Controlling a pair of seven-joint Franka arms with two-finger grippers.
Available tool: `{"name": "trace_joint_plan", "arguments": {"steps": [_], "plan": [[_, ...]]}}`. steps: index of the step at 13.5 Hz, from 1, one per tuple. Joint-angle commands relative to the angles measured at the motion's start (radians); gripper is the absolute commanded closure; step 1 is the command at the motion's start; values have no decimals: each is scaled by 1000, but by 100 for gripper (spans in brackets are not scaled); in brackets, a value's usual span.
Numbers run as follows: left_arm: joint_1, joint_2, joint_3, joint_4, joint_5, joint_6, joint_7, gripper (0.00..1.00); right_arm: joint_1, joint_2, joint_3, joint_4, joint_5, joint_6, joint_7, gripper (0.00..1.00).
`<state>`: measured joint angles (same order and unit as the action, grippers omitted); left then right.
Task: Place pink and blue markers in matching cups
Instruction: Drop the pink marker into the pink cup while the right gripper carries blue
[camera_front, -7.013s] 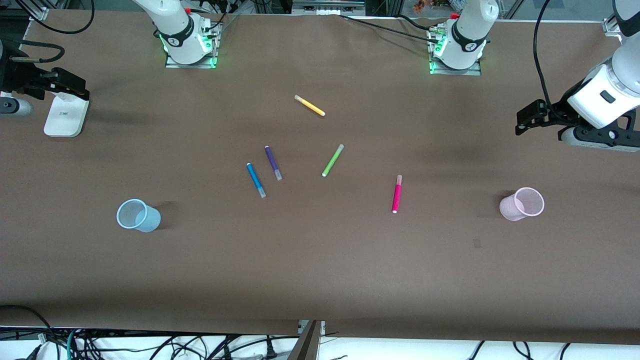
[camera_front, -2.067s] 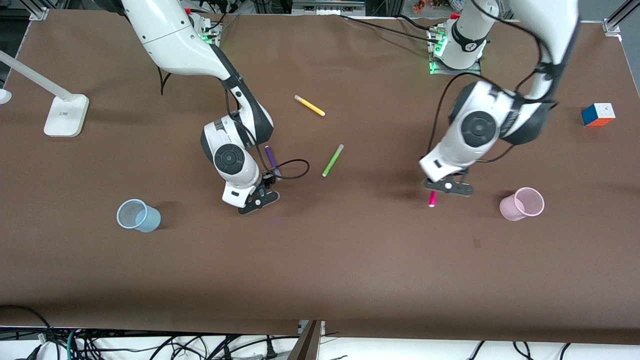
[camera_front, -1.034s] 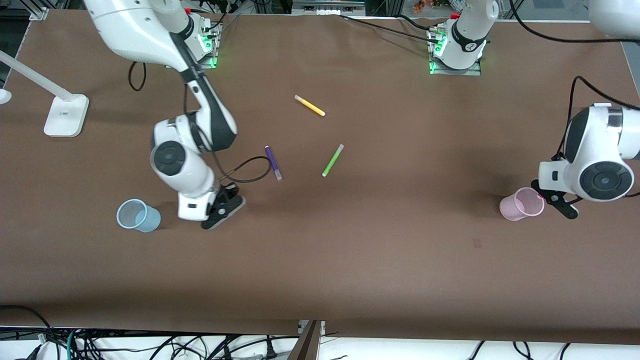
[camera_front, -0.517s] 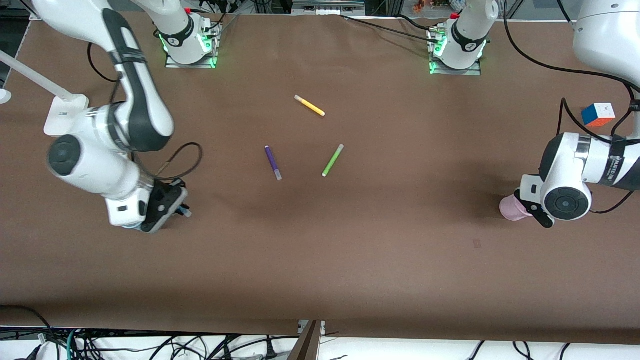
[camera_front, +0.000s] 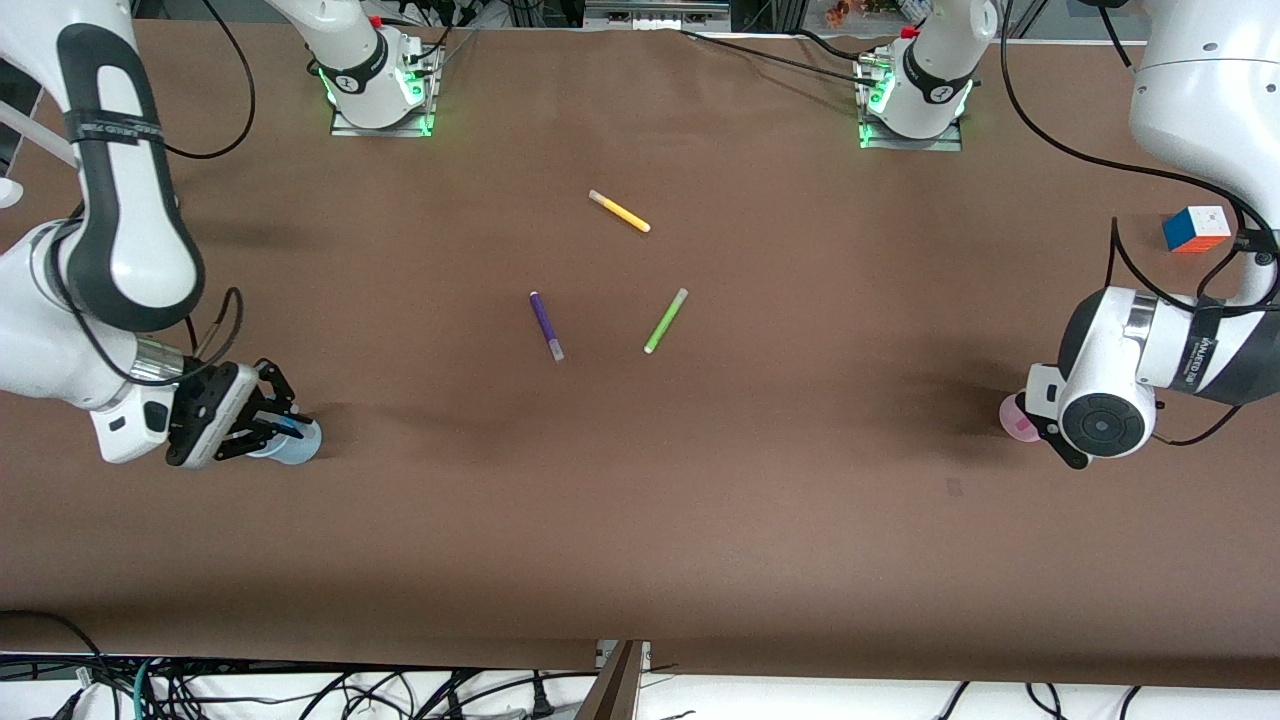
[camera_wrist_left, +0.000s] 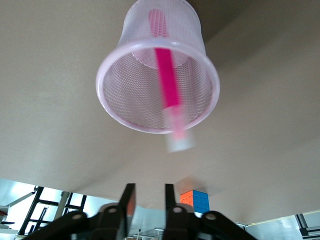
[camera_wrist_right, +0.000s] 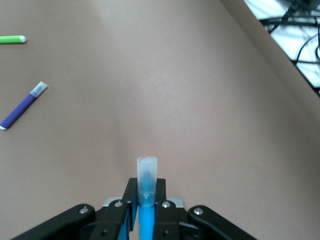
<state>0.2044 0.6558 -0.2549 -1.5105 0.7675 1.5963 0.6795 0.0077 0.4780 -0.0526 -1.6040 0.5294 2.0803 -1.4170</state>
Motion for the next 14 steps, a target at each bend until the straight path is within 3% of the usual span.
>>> {"name": "trace_joint_plan", "arguments": {"steps": [1,3,5,8,11,14], "plan": [[-19,-1,-12,62,6,-41,11,0,-47,30,17,19,105,-19,-155,100],[-25,-53,-26,75,-20,-58,-9,0,-69,44,16,21,153,-35,-224,100],[-23,-111,-43,134,-149,-59,-70,0,-93,57,17,21,175,-39,-273,100],[-22,-189,-43,148,-375,-58,-268,0,-115,76,17,21,207,-55,-358,100],[-20,-283,-46,145,-552,-59,-501,0,-146,106,17,21,263,-83,-427,100],[-14,-390,-49,133,-696,-111,-607,0,-169,119,17,21,274,-104,-474,100]]}}
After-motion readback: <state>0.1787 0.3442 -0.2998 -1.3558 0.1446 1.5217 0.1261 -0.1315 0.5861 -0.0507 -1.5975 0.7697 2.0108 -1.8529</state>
